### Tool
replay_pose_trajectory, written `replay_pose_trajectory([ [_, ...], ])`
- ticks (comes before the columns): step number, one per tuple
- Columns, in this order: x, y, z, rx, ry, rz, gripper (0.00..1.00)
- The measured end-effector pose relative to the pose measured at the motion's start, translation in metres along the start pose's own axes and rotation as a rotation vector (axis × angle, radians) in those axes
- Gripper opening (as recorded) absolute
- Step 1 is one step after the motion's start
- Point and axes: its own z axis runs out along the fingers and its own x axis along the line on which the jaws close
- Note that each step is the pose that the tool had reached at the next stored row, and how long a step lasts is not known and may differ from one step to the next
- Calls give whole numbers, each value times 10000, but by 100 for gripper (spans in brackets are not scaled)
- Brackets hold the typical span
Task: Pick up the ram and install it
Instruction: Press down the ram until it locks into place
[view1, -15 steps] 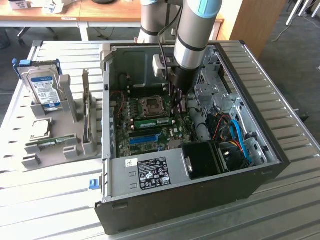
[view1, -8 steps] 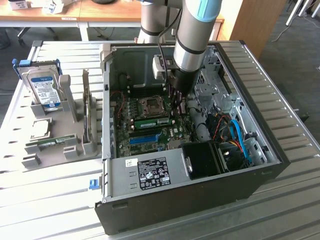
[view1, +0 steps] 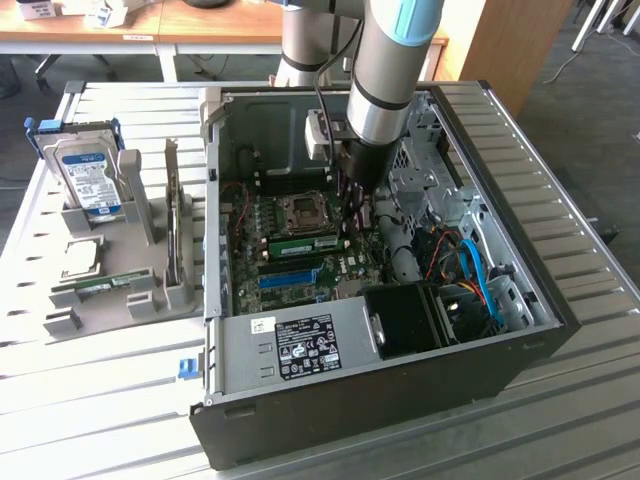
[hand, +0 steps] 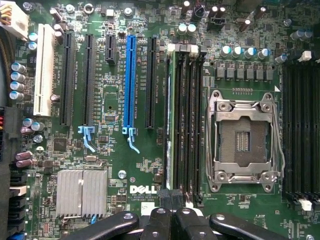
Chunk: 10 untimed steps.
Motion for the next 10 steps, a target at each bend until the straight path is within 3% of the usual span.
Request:
replay_pose_trajectory([
  [10,-11,0,3,1,-1,0,11],
])
